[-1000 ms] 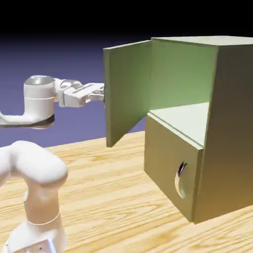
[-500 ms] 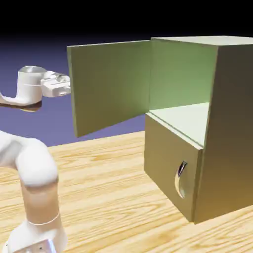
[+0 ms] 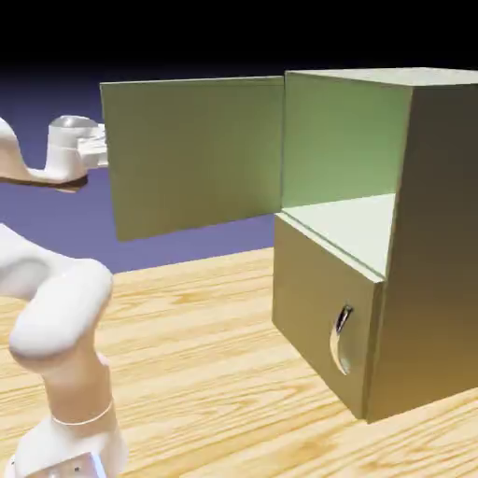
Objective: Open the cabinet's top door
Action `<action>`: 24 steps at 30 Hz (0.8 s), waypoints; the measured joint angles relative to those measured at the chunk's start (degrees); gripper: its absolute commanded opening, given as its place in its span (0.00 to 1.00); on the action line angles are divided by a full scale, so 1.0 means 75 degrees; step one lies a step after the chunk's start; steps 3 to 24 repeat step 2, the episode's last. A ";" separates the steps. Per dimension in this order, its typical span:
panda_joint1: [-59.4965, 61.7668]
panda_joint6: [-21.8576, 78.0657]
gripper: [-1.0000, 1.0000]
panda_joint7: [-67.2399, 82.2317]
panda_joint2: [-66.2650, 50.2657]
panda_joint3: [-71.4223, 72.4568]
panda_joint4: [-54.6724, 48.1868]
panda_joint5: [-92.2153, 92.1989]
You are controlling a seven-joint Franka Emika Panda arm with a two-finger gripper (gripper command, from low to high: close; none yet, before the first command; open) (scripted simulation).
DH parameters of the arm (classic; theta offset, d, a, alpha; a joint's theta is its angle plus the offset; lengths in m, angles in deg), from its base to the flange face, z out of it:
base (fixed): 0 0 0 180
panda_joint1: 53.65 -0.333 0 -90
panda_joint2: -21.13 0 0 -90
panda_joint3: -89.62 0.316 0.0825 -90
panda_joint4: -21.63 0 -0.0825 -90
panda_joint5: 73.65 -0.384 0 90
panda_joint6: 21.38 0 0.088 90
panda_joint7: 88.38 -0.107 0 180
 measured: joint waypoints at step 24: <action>0.0481 0.0278 1.00 0.0136 0.0154 0.0236 -0.0473 -0.0105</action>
